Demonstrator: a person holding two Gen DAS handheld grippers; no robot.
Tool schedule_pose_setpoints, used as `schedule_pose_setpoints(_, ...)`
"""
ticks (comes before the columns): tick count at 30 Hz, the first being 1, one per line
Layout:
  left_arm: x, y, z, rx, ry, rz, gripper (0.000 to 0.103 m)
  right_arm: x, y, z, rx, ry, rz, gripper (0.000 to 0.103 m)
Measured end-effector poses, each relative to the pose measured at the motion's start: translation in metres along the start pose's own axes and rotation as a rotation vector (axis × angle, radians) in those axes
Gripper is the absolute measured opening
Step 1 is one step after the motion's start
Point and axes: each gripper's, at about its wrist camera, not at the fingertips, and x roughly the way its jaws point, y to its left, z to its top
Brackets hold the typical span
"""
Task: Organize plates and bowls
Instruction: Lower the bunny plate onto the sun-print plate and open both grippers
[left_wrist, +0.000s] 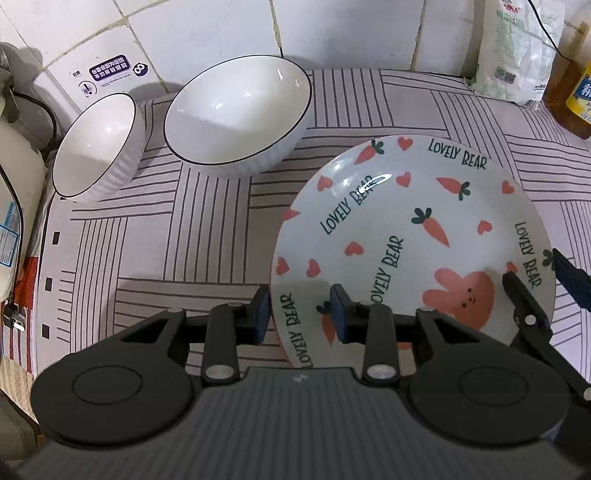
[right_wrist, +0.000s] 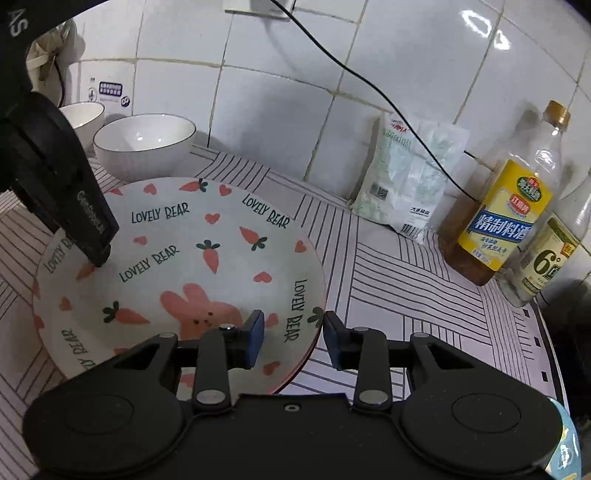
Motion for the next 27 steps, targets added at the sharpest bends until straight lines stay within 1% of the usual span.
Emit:
schedule_pose_setpoints(4,-0.005,0.0,-0.002,0.009,0.011,-0.004,0.033,-0.002,-0.005,0.0,0.028,0.002,0.016,0.042)
schedule_pose_setpoints(6,-0.012,-0.002,-0.005,0.012,0.011,-0.006,0.033,-0.007,-0.013,-0.001,0.069,0.008,0.053,0.041)
schedule_pose_setpoints(9,-0.026,-0.004,-0.01,0.008,0.015,-0.018,0.033,-0.022,-0.028,-0.006,0.148,-0.023,0.124,0.042)
schedule_pose_setpoints(14,-0.056,-0.015,-0.018,0.018,-0.022,-0.032,0.036,-0.052,-0.063,-0.02,0.281,-0.058,0.191,0.048)
schedule_pose_setpoints(16,-0.068,-0.02,-0.022,0.031,-0.039,-0.044,0.037,-0.066,-0.075,-0.026,0.315,-0.08,0.21,0.05)
schedule_pose_setpoints(19,-0.088,-0.032,-0.028,0.065,-0.066,-0.061,0.042,-0.086,-0.093,-0.034,0.358,-0.1,0.212,0.056)
schedule_pose_setpoints(23,-0.109,-0.045,-0.035,0.105,-0.092,-0.065,0.045,-0.107,-0.118,-0.045,0.471,-0.082,0.228,0.061)
schedule_pose_setpoints(25,-0.119,-0.051,-0.039,0.117,-0.104,-0.074,0.048,-0.119,-0.125,-0.049,0.479,-0.078,0.223,0.063)
schedule_pose_setpoints(27,-0.128,-0.059,-0.045,0.135,-0.115,-0.082,0.05,-0.133,-0.129,-0.054,0.452,-0.089,0.19,0.067)
